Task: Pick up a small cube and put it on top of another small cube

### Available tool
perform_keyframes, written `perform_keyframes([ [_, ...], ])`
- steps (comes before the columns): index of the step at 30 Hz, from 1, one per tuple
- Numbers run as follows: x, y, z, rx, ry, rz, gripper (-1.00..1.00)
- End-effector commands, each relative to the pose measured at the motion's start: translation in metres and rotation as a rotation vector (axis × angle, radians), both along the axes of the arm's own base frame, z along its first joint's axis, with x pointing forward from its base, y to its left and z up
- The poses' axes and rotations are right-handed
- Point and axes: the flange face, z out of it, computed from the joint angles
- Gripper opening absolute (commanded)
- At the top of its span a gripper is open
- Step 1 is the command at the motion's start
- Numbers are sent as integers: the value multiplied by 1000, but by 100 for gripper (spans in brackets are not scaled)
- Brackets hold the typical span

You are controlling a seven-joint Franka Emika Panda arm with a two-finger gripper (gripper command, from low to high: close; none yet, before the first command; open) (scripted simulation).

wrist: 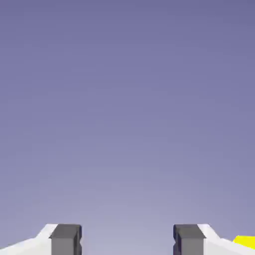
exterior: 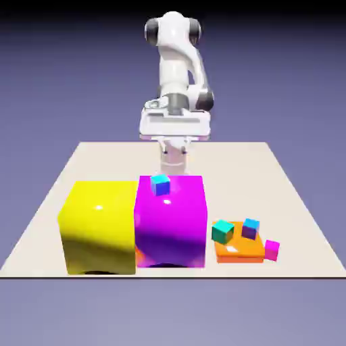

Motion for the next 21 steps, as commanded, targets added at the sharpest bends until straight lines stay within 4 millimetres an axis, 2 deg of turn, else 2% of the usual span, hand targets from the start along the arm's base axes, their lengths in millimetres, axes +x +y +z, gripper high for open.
perform_keyframes([
  [1,9,10,-5,-19,34,33,0],
  [6,47,64,-34,-115,198,202,0],
  [11,75,124,-72,-213,354,373,0],
  [16,90,187,-118,-313,504,544,0],
  [21,92,249,-170,-415,646,712,0],
])
